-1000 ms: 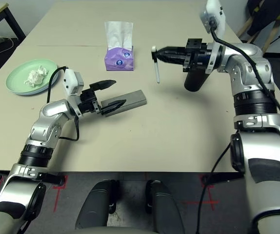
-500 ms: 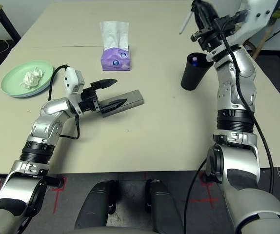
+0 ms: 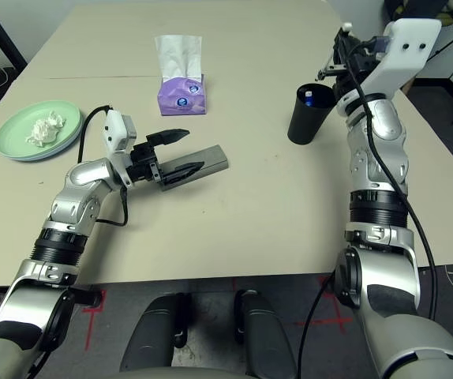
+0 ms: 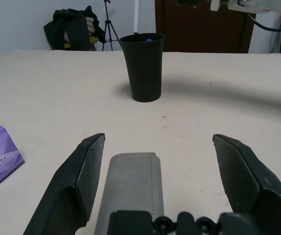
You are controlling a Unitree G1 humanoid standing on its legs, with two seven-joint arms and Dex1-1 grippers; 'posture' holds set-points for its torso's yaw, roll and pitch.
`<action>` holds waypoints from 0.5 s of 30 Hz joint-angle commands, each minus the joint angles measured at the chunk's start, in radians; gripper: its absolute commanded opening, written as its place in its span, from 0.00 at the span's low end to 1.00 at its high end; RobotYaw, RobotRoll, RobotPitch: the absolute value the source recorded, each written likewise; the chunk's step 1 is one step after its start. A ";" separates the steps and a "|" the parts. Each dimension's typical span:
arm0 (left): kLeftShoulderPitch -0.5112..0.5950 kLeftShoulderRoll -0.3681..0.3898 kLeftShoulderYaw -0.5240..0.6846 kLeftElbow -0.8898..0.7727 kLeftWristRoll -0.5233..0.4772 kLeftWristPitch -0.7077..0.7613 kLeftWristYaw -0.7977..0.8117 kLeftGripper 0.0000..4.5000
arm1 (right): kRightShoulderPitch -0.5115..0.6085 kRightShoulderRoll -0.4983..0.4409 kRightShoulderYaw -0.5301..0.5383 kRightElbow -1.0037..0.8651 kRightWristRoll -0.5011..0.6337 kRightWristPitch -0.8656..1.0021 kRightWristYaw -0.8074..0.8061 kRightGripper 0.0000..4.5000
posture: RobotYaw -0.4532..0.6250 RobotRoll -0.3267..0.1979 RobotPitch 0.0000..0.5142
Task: Organize and tidy the items on the table.
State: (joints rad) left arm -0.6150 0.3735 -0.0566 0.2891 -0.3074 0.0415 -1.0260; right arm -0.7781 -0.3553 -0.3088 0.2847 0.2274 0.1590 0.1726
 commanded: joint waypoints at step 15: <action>-0.002 0.006 -0.012 0.004 0.012 -0.001 -0.012 1.00 | 0.022 -0.027 0.043 -0.045 -0.025 0.118 -0.024 0.57 | 0.49 0.62 0.26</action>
State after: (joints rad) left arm -0.6161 0.3736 -0.0580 0.2897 -0.3073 0.0416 -1.0300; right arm -0.7635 -0.3690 -0.2728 0.2379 0.2084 0.2610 0.1461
